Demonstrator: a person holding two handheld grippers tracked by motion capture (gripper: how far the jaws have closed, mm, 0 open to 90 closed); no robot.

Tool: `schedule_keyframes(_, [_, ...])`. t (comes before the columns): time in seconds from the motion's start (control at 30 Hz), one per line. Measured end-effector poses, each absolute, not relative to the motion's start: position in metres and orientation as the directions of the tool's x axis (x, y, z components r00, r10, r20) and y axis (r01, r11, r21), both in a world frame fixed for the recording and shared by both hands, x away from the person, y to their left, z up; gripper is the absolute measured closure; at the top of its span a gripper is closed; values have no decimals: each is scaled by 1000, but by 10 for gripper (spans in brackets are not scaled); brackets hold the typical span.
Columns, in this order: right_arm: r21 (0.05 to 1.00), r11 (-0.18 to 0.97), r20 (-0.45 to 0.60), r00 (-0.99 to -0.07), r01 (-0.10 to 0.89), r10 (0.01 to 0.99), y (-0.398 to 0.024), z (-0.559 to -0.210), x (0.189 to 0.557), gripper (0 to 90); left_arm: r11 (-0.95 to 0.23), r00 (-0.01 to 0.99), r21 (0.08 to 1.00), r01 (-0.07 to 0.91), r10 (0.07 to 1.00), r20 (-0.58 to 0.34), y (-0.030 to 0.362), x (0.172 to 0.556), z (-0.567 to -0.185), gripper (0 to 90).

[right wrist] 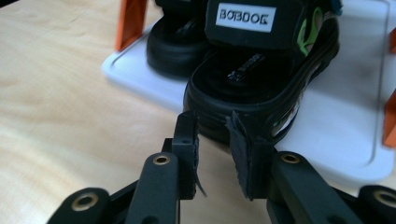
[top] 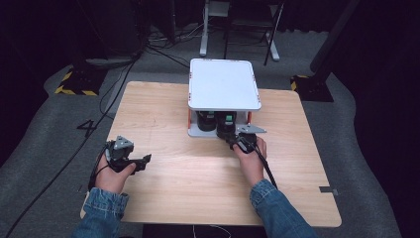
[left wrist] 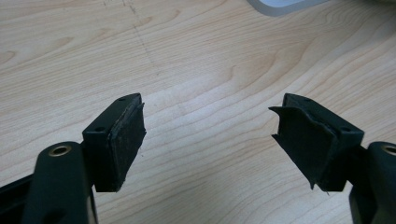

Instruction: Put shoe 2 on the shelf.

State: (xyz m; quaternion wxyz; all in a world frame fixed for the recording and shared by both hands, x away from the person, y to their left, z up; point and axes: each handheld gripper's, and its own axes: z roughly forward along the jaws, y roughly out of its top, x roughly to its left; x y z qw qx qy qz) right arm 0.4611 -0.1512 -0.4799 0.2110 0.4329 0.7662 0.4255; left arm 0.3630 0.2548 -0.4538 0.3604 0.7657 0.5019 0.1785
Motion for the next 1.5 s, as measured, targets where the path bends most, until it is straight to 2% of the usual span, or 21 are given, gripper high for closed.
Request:
schedule_keyframes(0.1, [831, 288, -14, -500, 475, 866, -149, -479, 473, 669, -237, 431, 728, 644, 898, -90, 258, 362, -454, 237])
schedule_keyframes(0.2, [837, 272, -14, -478, 475, 878, -150, -483, 483, 625, -232, 427, 730, 643, 900, -91, 259, 362, -455, 237])
schedule_keyframes(0.33, [841, 306, -33, -523, 446, 852, -149, -485, 488, 570, -234, 427, 728, 644, 900, -89, 259, 362, -455, 237])
schedule_keyframes(0.47, [857, 292, 23, -597, 426, 802, -148, -490, 493, 530, -247, 439, 724, 644, 894, -85, 254, 362, -456, 237])
schedule_keyframes(0.53, [858, 305, 9, -604, 415, 797, -147, -491, 492, 544, -246, 438, 724, 644, 895, -85, 254, 362, -455, 237])
schedule_keyframes(0.6, [851, 304, 21, -606, 428, 795, -148, -490, 489, 496, -244, 436, 724, 646, 896, -88, 254, 361, -455, 237])
schedule_keyframes(0.67, [853, 310, 8, -604, 420, 797, -153, -486, 483, 435, -240, 434, 728, 643, 896, -89, 256, 362, -455, 237])
schedule_keyframes(0.87, [885, 254, 26, -587, 389, 809, -184, -455, 447, 416, -240, 433, 727, 643, 897, -87, 256, 363, -456, 237])
schedule_keyframes(0.97, [887, 263, -2, -566, 379, 824, -205, -436, 426, 390, -238, 433, 729, 642, 897, -88, 257, 362, -455, 238])
schedule_keyframes(1.13, [873, 246, 24, -541, 420, 840, -237, -412, 405, 335, -243, 425, 737, 631, 903, -67, 261, 362, -451, 236])
schedule_keyframes(1.2, [873, 199, 77, -529, 445, 845, -249, -407, 400, 320, -246, 427, 742, 624, 903, -59, 262, 361, -449, 234])
schedule_keyframes(1.5, [865, 199, 60, -488, 460, 871, -302, -400, 384, 290, -254, 431, 745, 617, 901, -50, 276, 366, -448, 206])
